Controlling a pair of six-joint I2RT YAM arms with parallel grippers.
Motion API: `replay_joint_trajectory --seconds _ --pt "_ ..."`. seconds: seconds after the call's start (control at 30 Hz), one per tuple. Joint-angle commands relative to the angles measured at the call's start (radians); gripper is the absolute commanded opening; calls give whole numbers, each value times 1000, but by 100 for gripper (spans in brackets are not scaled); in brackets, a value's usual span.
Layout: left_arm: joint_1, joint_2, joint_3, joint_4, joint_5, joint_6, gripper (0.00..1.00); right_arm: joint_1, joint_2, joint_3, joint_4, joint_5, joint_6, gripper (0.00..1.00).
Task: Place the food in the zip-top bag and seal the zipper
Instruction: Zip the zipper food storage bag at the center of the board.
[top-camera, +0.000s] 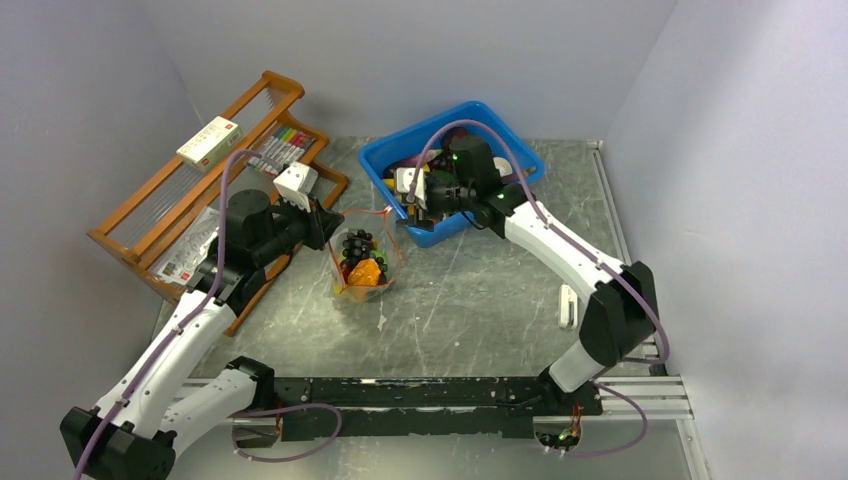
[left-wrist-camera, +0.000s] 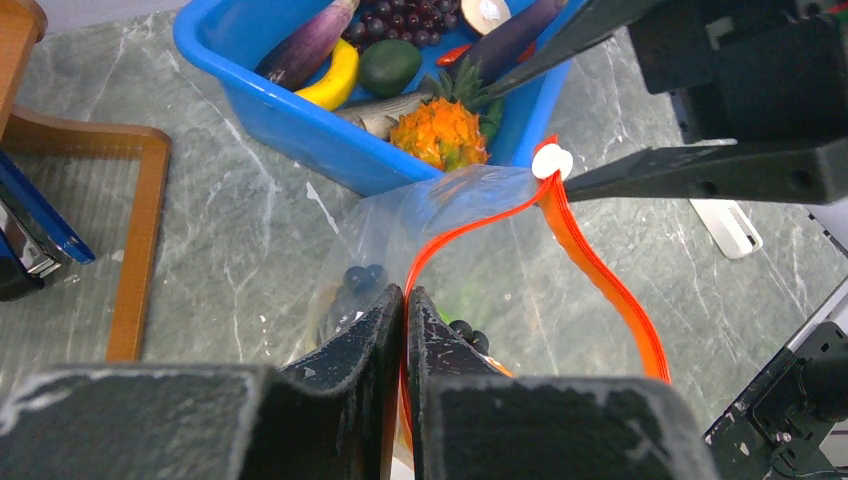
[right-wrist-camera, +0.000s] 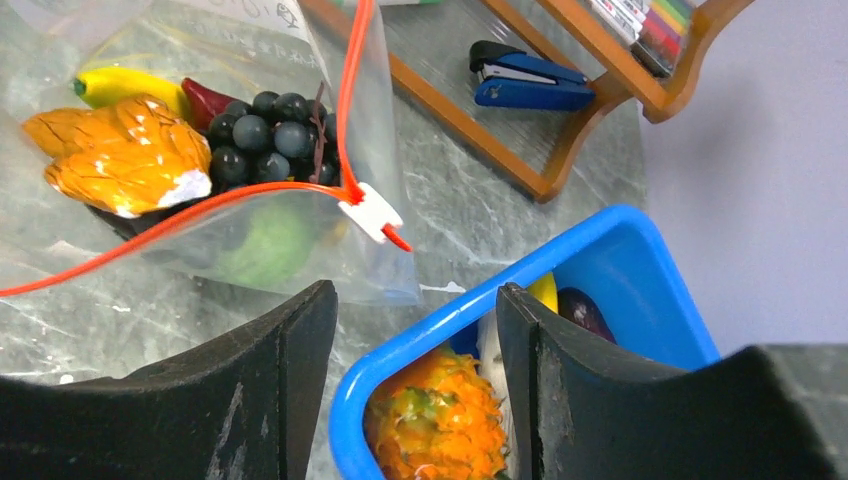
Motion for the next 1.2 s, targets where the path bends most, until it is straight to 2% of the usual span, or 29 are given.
replay_joint_trajectory --seconds 0.0,0.17,0.3,0.5,0.57,0.73,0.83,0.9,1.0,1.17 --pt "8 -12 4 25 23 13 7 -28 55 74 -34 -100 -74 61" --pt "8 -19 3 26 16 13 7 -29 119 119 -59 -183 -89 60" --pt "8 -20 2 26 16 14 7 -30 125 96 5 -247 -64 58" --pt "8 -21 4 26 24 15 7 -30 150 99 18 -300 -53 50" --pt "9 -25 2 29 27 15 7 -30 151 89 46 -309 -29 42" --pt "9 -37 -4 36 25 16 7 -31 147 73 66 -314 -2 13" --pt "9 -43 -8 45 23 14 7 -32 119 26 148 -301 51 1" --pt "8 -43 -13 55 25 6 8 -32 88 -1 185 -288 88 0" --pt "8 -40 -6 78 52 -10 15 -32 42 -31 224 -286 152 0" --pt "8 -69 65 131 205 2 27 -32 -54 -69 230 -298 265 0"
